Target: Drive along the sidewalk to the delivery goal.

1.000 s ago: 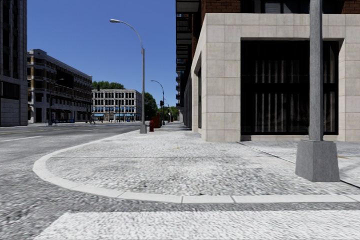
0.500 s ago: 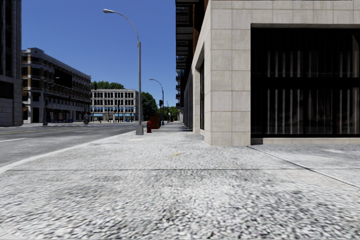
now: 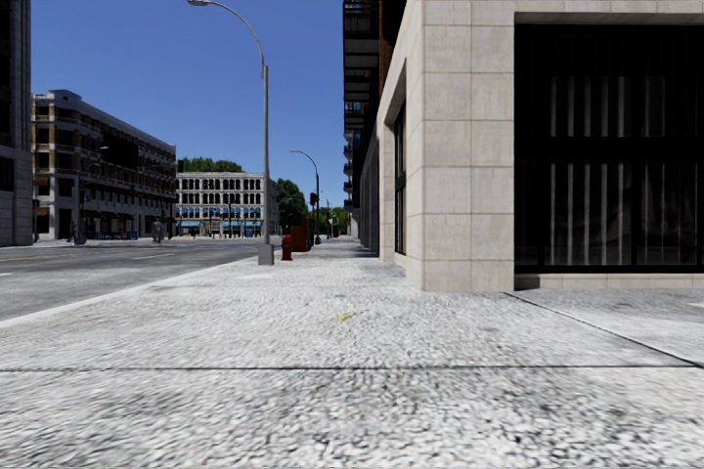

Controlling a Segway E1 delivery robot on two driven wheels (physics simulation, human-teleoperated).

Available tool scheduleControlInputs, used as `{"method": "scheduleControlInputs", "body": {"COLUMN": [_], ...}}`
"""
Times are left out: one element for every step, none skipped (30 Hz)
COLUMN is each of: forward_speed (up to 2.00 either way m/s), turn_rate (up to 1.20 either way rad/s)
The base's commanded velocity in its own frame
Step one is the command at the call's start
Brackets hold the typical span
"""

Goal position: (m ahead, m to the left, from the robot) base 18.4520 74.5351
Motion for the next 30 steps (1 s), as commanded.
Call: {"method": "scheduleControlInputs", "body": {"forward_speed": [1.35, 1.35, 1.35, 1.35, 1.35, 1.35, 1.35, 1.35, 1.35, 1.35, 1.35, 1.36, 1.36, 1.36, 1.36, 1.36, 1.36, 1.51, 2.00, 2.00, 2.00, 2.00, 2.00, 2.00, 2.00, 2.00, 2.00, 2.00, 2.00, 2.00], "turn_rate": [0.00, 0.00, 0.00, 0.00, 0.00, 0.00, 0.00, 0.00, 0.00, 0.00, 0.00, 0.00, 0.00, 0.00, 0.00, 0.00, 0.00, 0.00, 0.00, 0.00, 0.00, 0.00, 0.00, 0.00, 0.00, 0.00, 0.00, 0.00, 0.00, 0.00]}}
